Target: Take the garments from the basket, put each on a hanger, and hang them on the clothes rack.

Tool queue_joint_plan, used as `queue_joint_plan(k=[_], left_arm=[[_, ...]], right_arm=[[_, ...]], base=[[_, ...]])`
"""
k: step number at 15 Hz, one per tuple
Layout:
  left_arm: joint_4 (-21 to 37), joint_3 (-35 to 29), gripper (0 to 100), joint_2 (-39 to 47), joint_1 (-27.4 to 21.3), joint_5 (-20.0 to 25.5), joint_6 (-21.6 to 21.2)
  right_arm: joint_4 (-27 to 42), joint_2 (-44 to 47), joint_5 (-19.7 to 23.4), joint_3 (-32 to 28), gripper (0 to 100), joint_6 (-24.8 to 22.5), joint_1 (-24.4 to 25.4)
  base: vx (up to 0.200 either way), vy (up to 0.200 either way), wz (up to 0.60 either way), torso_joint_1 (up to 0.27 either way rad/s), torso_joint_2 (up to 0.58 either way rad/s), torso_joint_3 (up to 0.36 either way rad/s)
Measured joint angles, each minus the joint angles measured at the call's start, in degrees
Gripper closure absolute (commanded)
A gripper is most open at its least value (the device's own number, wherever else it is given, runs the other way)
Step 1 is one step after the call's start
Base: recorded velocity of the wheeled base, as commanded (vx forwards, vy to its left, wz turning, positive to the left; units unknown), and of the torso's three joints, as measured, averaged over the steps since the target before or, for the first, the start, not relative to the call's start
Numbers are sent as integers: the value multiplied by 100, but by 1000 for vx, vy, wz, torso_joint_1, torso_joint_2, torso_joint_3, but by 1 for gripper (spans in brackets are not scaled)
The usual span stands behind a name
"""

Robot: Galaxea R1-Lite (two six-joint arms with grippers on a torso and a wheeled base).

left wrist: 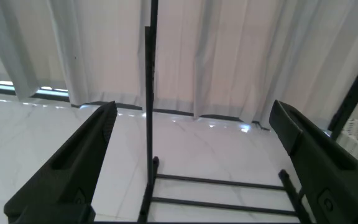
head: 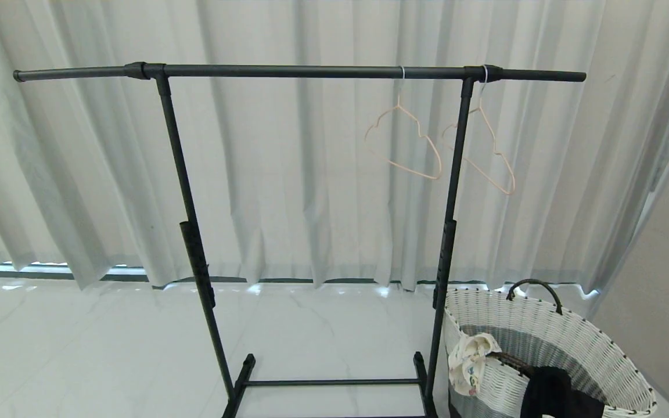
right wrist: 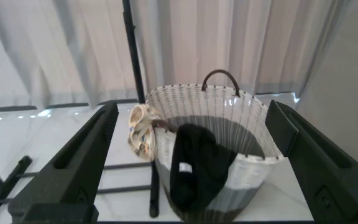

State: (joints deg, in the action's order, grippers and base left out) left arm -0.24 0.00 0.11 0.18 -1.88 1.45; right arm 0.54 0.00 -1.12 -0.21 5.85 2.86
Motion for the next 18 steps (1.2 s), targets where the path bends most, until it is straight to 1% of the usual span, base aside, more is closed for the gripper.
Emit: queue_joint_plan(k=[2, 4, 7, 10, 11, 13, 14, 16, 18], left_arm=[[0, 0, 0, 0, 0, 35, -158], [0, 0, 0, 0, 0, 33, -143], [4, 0, 0, 0, -2, 33, -102], [0, 0, 0, 0, -2, 29, -85], [-2, 0, 0, 0, -2, 24, -72], [-2, 0, 0, 0, -2, 24, -69], [0, 0, 0, 0, -2, 24, -74], [0, 0, 0, 0, -2, 24, -79], [0, 0, 0, 0, -2, 29, -91]], right_arm=[[0, 0, 0, 2, 0, -13, 0], [0, 0, -2, 5, 0, -27, 0], [1, 0, 0, 0, 0, -28, 0], [-87, 0, 30, -12, 0, -194, 2], [-59, 2, 59, -169, 0, -230, 16], [323, 140, 80, -795, 0, -585, 68], [538, 391, 85, -1070, 0, -842, 101], [764, 1256, 74, -1509, 0, -1384, 154], [866, 2621, 20, -1986, 0, -2124, 171]], base=[[200, 0, 0, 5, 2, 5], [200, 0, 0, 5, 0, 0], [0, 0, 0, 0, 0, 0], [0, 0, 0, 0, 0, 0], [0, 0, 0, 0, 0, 0], [0, 0, 0, 0, 0, 0], [0, 0, 0, 0, 0, 0], [0, 0, 0, 0, 0, 0], [0, 0, 0, 0, 0, 0]])
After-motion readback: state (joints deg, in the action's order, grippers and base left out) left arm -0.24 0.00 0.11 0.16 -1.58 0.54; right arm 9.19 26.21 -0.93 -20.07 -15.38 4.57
